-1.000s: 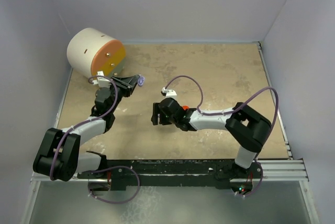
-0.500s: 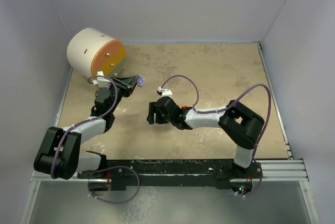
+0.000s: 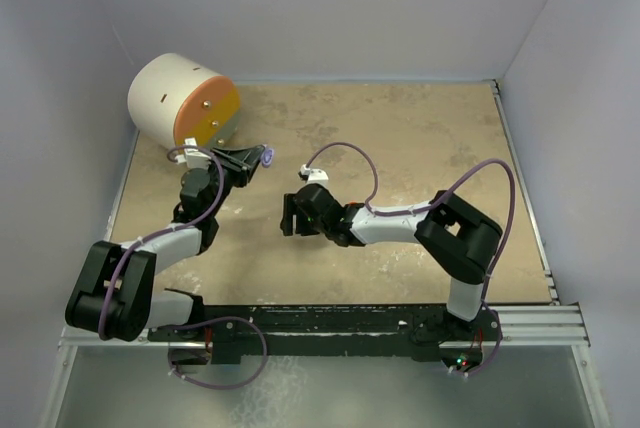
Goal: Insert the wireless bluetooth earbuds into the charging case
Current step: Pick up the earbud from the center of the board.
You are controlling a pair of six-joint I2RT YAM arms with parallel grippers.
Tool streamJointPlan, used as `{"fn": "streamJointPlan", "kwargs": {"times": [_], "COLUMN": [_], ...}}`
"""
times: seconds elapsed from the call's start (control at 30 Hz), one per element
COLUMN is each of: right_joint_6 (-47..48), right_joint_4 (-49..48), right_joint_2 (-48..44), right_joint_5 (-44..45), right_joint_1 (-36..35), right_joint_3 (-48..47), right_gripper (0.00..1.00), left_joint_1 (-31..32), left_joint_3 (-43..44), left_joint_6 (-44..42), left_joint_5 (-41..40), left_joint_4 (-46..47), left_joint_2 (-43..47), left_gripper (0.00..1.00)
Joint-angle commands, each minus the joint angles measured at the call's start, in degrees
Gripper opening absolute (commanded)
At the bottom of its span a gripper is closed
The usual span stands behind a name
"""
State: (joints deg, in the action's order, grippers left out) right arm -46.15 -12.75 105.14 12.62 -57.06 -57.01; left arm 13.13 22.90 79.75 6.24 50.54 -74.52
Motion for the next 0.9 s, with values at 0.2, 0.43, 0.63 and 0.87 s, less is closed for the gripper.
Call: {"fn": "streamJointPlan", "kwargs": {"times": [0.2,0.43,0.63,0.87], "right_joint_6": [0.17,0.93,1.93,2.7], "right_joint_4": [3.08,3.64,4.8,7.4], "right_joint_2": [1.18,3.38,4.74,5.51], "right_joint_5": [3.02,2.6,3.38,5.2], "right_joint_1": [1.31,1.25,1.19,1.22], "right_joint_3": [-1.71,-2.88,-4.22,-4.71], "right_gripper": [0.72,0.68,0.67,0.65], "left_joint_1": [-0.73,-0.82,-0.91,-1.21], "left_joint_3": [-0.19,-0.26,-0.3,-0.39], "left_joint_6": [-0.62,-0.35,-0.4,-0.34], "left_joint_5": [0.97,1.06,1.23,1.33], "left_joint_4": [4.38,5.07,5.11,5.26], "left_joint_2": [-0.58,-1.08,-1.21,-1.24], "left_gripper": [0.0,0.0,0.0,0.0]}}
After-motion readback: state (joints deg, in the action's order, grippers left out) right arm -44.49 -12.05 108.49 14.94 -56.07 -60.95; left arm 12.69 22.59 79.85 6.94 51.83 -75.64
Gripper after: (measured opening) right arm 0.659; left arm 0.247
